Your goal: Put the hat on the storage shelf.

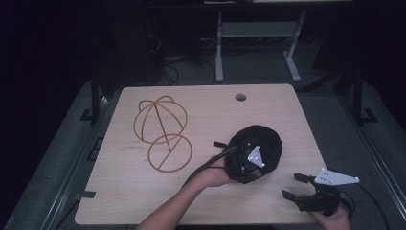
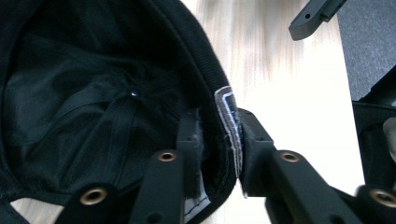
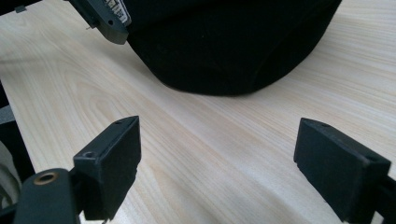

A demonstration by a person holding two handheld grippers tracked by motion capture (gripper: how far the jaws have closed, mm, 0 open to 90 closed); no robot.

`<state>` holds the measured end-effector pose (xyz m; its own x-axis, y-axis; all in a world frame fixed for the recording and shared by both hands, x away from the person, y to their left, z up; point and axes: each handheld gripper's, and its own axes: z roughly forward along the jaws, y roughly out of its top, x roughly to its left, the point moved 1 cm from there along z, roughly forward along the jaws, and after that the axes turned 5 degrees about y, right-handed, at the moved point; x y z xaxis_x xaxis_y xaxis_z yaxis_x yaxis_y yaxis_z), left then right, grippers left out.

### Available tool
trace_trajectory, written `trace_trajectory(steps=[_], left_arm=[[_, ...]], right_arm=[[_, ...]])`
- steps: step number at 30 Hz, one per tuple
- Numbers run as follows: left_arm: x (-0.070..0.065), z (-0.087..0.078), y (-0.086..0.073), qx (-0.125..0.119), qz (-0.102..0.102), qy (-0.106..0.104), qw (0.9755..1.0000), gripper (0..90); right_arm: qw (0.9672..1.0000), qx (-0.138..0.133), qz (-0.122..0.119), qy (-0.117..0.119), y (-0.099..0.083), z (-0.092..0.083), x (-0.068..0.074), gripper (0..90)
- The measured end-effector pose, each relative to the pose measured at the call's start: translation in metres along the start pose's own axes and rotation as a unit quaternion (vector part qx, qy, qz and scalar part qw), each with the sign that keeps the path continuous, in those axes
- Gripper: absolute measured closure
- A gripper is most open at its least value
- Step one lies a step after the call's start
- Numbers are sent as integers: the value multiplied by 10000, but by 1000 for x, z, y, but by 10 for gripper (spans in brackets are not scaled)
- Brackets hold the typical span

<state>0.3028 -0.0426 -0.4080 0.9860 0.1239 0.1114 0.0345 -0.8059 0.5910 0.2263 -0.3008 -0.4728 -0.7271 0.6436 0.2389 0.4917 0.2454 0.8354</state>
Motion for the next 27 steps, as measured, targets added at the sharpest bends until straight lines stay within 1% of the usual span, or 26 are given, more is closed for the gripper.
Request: trace_trajectory(steps=[3,7,10,11,13,16,20,21,23,27], left_arm=[[1,-2,4,-19,35,25,10000,789],[2,-9,8,-140,27,0,9999,804],[5,-14,10,-237,-80,-35,9997,806],[8,-17,11,-230,-82,-35,9997,806],[10,-21,12,-310,-160,-35,9994,807],[14,-29,13,-476,-303,-94,9984,807],[17,-39,15,-646,-338,-227,9971,806],[17,-42,16,-650,-314,-214,9972,807],[19,-46,18,-698,-327,-223,9968,807],[24,-56,19,-920,-468,-357,9940,807]], right_arm=[[10000,9,31,0,0,0,-1,145],[10000,-21,-3,-27,0,-2,0,145],[10000,-65,14,-36,-1,-1,0,146],[10000,-75,14,-17,0,-1,0,147],[10000,-58,-5,-16,1,-1,1,147],[9999,-108,-42,-19,2,-1,2,146],[9998,-154,-68,-54,3,0,4,146],[9998,-190,-36,-43,4,0,4,146],[9997,-230,-53,-49,6,0,4,146],[9994,-321,-115,-30,9,-1,8,146]])
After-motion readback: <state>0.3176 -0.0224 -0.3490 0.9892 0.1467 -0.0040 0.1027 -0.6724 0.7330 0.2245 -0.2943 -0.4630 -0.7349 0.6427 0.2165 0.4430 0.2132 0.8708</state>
